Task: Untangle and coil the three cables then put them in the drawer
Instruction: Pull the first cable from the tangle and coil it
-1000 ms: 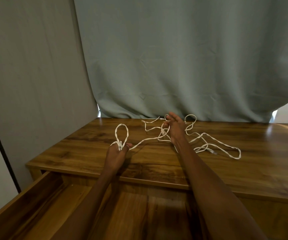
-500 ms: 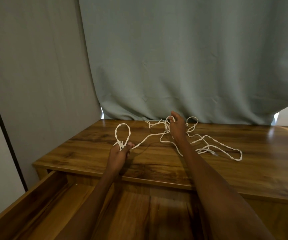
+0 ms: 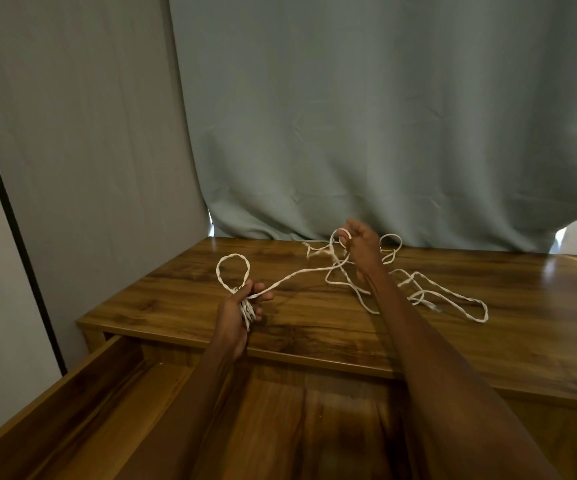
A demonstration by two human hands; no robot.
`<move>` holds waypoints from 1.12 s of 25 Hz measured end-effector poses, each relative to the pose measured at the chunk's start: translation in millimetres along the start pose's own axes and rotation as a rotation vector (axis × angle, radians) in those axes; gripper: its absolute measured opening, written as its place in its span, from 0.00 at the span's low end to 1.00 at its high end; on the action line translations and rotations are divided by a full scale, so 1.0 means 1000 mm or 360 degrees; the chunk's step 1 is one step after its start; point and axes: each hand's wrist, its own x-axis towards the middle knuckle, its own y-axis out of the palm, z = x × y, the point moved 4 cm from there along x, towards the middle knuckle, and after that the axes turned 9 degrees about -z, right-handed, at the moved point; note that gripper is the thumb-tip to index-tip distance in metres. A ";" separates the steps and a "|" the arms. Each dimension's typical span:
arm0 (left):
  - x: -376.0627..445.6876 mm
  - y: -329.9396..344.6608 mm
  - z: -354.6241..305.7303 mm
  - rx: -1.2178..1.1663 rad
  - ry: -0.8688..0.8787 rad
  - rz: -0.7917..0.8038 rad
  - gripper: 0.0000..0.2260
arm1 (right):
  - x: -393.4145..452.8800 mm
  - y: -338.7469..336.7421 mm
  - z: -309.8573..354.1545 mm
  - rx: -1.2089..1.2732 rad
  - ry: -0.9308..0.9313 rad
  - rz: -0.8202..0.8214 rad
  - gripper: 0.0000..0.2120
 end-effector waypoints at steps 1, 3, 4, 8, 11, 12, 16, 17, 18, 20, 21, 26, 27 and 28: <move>0.000 0.001 0.000 0.0007 0.0004 -0.0004 0.14 | 0.003 -0.002 -0.004 -0.0228 -0.0031 -0.0005 0.19; 0.000 0.004 -0.001 0.0011 0.0000 0.0002 0.14 | 0.007 -0.005 -0.008 -0.0546 -0.0112 -0.0035 0.15; 0.000 0.005 0.000 0.0009 -0.0011 0.0006 0.14 | 0.006 -0.006 -0.007 -0.0629 -0.0133 -0.0035 0.15; 0.004 0.005 0.004 0.0012 -0.0043 0.0008 0.13 | 0.007 -0.006 -0.001 -0.0956 -0.0302 0.0116 0.15; 0.005 0.004 0.004 0.0013 -0.0044 0.0011 0.13 | 0.002 -0.010 0.007 -0.0721 -0.0138 0.0185 0.16; 0.004 0.004 0.004 0.0008 -0.0049 0.0009 0.13 | -0.001 -0.010 0.010 -0.0542 -0.0054 0.0204 0.18; 0.003 -0.002 -0.003 0.0022 -0.0067 -0.0009 0.14 | -0.019 -0.002 0.010 -0.0455 0.0089 0.0351 0.21; 0.002 -0.006 -0.006 0.0028 -0.0059 -0.0018 0.15 | -0.025 0.002 0.008 -0.0654 0.0036 0.0417 0.19; 0.002 -0.010 -0.008 0.0033 -0.0053 -0.0024 0.17 | -0.032 0.005 0.006 -0.0911 -0.0096 0.0505 0.17; 0.000 -0.017 -0.013 0.0055 -0.0046 -0.0025 0.20 | -0.052 0.014 0.007 -0.1400 -0.0542 0.0646 0.14; -0.001 -0.020 -0.016 0.0079 -0.0044 -0.0024 0.20 | -0.064 0.020 0.009 -0.1461 -0.0742 0.0678 0.13; -0.010 -0.023 -0.024 0.0177 0.0009 0.0010 0.19 | -0.141 0.062 0.009 -0.1166 -0.0621 0.1226 0.14; -0.012 -0.022 -0.025 0.0191 0.0028 0.0017 0.18 | -0.152 0.068 0.007 -0.1188 -0.0654 0.1271 0.13; -0.015 -0.022 -0.025 0.0216 0.0058 0.0020 0.19 | -0.160 0.071 0.006 -0.1173 -0.0714 0.1256 0.10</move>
